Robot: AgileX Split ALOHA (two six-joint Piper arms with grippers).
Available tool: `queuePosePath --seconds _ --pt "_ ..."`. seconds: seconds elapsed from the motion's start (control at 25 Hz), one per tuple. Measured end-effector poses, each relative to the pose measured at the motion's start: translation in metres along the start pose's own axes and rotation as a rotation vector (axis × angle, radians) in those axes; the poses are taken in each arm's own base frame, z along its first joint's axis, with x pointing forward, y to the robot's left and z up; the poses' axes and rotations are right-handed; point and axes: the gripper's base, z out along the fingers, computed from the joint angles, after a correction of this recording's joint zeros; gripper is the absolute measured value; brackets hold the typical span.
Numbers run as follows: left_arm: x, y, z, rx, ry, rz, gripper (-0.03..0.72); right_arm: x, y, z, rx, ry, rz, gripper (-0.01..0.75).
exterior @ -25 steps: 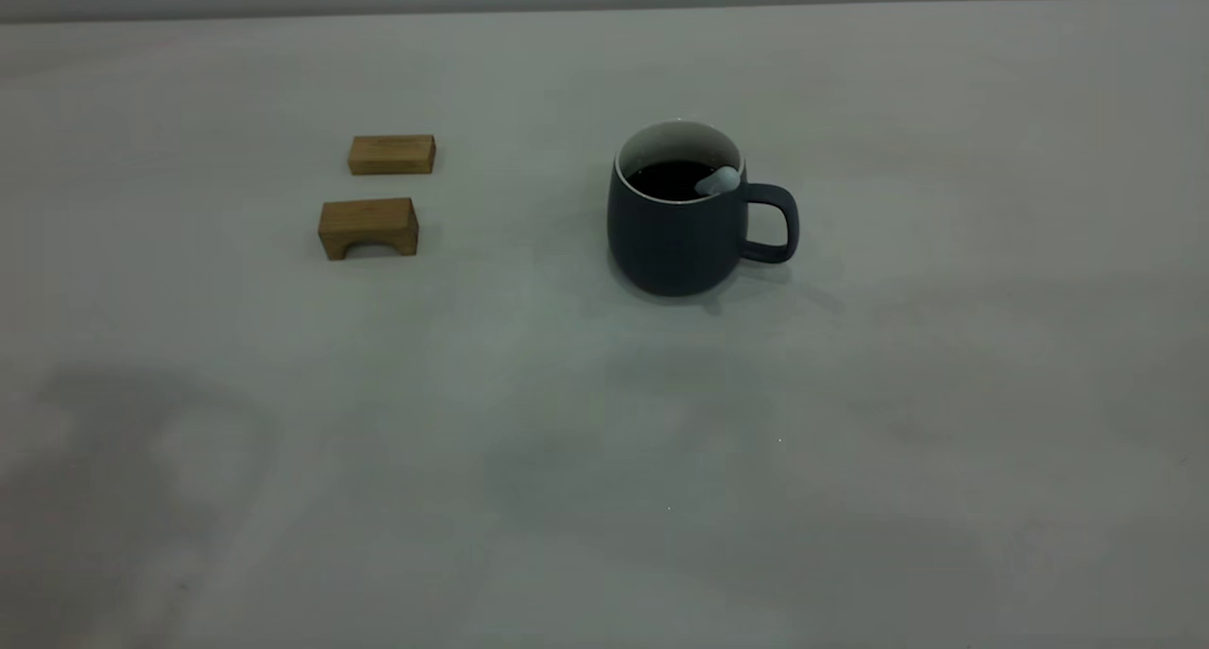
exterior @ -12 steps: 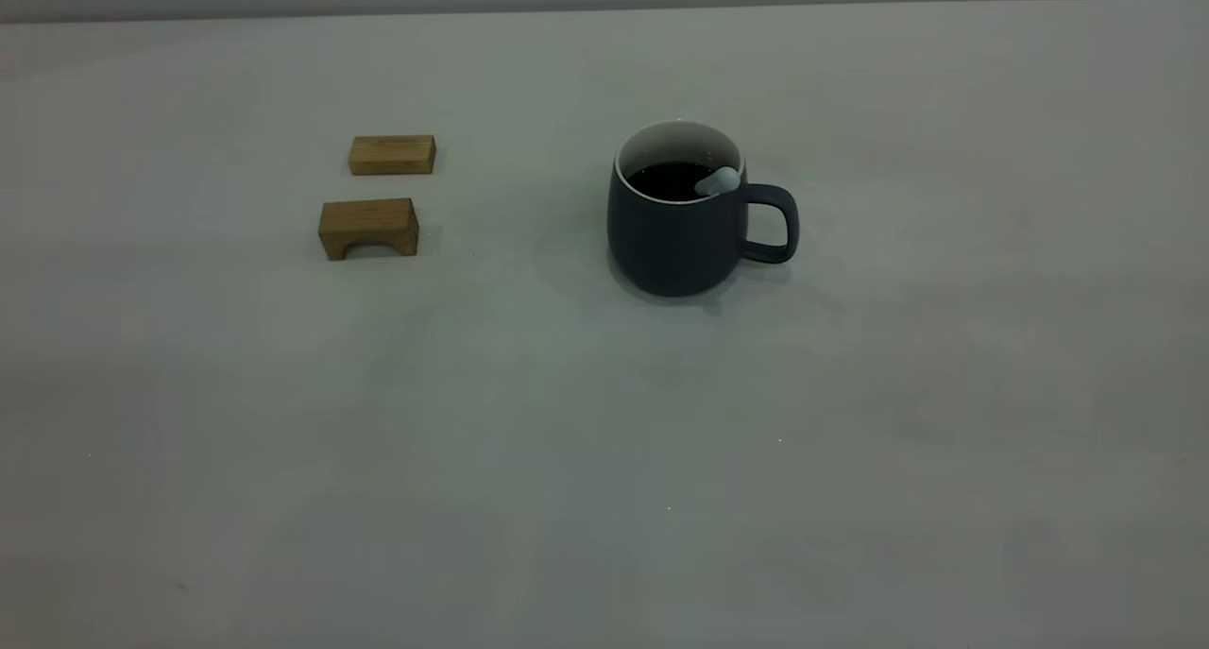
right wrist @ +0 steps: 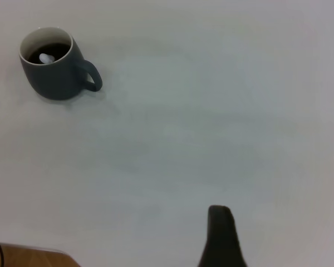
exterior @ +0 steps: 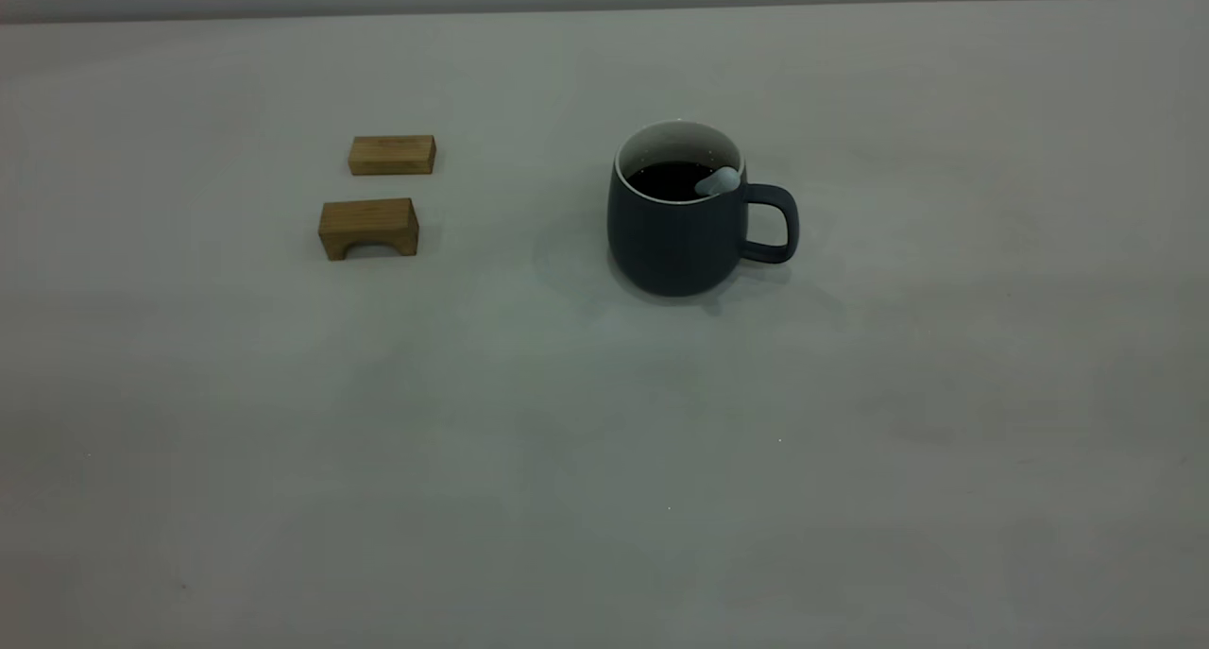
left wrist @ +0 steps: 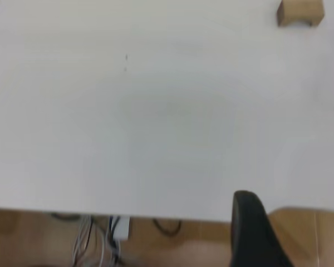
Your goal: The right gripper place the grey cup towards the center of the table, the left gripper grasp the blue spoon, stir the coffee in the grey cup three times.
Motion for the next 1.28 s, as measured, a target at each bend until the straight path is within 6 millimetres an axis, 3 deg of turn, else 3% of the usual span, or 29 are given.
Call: queuePosePath --seconds 0.24,1.28 --pt "0.0122 0.0015 -0.0103 0.006 -0.102 -0.009 0.446 0.0 0.0 0.0 0.001 0.0 0.001 0.591" --pt "0.0125 0.0009 -0.0103 0.013 -0.101 -0.004 0.446 0.0 0.0 0.0 0.001 0.0 0.001 0.591"
